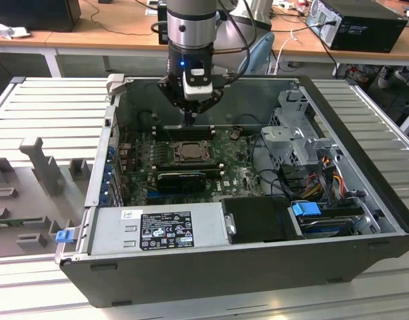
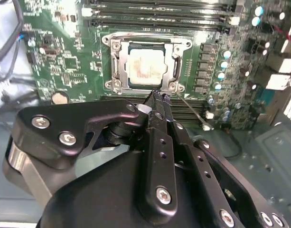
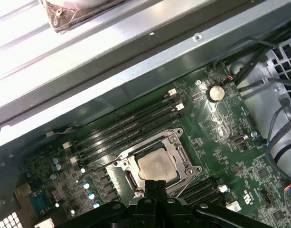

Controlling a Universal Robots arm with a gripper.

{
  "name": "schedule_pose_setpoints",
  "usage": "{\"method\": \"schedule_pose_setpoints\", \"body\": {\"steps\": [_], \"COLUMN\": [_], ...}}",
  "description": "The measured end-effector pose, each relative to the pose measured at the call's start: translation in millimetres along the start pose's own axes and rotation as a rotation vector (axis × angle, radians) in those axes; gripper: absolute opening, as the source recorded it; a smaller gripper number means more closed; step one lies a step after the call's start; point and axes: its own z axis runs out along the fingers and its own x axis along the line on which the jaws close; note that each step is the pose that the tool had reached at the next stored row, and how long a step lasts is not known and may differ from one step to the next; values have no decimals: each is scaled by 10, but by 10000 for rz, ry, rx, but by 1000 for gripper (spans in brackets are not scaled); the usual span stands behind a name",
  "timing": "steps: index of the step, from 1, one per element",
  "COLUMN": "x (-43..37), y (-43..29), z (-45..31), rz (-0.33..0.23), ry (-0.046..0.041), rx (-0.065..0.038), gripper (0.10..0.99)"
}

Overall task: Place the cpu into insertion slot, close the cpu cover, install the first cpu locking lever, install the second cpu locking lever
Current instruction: 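Install the first cpu locking lever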

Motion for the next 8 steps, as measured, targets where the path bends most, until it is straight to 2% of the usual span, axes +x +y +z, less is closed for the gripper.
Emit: {"method": "schedule_pose_setpoints", "body": {"steps": [4,7,8], "x": [0,0,0], "y": [0,0,0], "z": [0,0,0], "rz": [-718,-1671,-1812], "ry": [32,75,81], "rx": [-2,-3,-3], "gripper": [106,106,106]}}
